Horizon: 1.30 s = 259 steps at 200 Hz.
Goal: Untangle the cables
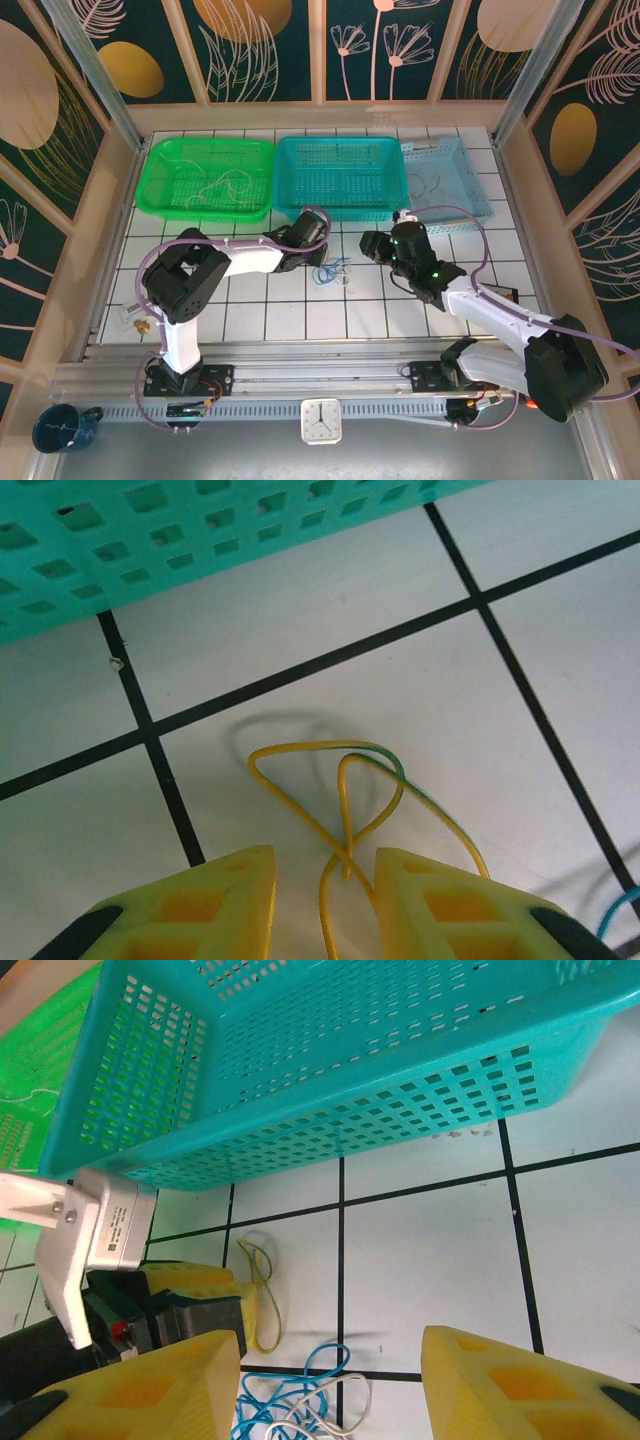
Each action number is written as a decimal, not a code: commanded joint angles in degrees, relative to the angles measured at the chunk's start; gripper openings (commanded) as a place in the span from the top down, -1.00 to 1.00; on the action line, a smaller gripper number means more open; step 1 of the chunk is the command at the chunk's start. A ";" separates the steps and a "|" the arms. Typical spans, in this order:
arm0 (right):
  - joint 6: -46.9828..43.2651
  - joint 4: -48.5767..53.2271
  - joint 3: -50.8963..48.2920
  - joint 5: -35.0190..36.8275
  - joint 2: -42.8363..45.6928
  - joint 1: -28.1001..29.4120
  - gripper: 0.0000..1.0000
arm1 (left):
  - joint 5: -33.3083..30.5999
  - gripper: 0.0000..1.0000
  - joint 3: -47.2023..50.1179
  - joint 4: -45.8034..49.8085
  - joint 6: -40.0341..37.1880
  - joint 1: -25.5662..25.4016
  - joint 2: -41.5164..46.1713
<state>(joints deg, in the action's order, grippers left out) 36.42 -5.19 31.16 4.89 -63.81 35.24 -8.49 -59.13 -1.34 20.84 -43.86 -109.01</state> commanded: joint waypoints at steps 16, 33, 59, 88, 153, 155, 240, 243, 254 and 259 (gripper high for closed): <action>0.64 -1.05 -0.33 0.48 1.10 -0.31 -0.03 | -2.31 0.50 -1.42 0.65 0.39 -0.44 -2.40; 0.58 -0.82 -0.14 0.48 1.34 -0.33 -0.03 | -2.28 0.59 -1.17 0.29 0.20 -0.43 -2.76; 0.49 -0.68 0.31 0.27 1.24 -0.27 -0.03 | -1.58 0.83 -0.43 -0.36 0.14 -0.44 -2.04; 0.39 -1.05 1.04 -0.48 0.66 -0.26 -0.03 | -0.22 1.00 0.64 -0.85 0.41 -0.42 0.68; -0.27 -2.55 2.94 -3.65 -0.67 0.04 -0.03 | 1.70 1.00 3.10 -2.07 2.77 -0.40 12.73; -0.36 -2.72 3.01 -3.65 -0.74 0.07 -0.03 | 1.78 1.00 3.07 -2.15 2.95 -0.43 13.18; -0.86 -15.35 2.96 -16.88 -2.49 2.11 -0.11 | 6.89 1.00 8.55 -9.03 10.37 -0.42 26.00; -0.76 -15.83 2.95 -17.24 -2.58 2.13 -0.10 | 6.98 1.00 8.66 -9.29 10.65 -0.44 26.28; -0.24 -17.45 2.86 -18.27 -2.93 2.33 -0.10 | 7.41 1.00 9.02 -10.15 11.46 -0.42 27.02; 0.00 -18.13 2.86 -18.64 -3.12 2.34 -0.10 | 7.59 1.00 9.12 -10.50 11.84 -0.39 27.25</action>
<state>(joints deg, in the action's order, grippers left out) 36.03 -16.36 32.88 -9.56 -66.04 36.88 -2.87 -51.11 -7.94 29.26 -44.05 -84.01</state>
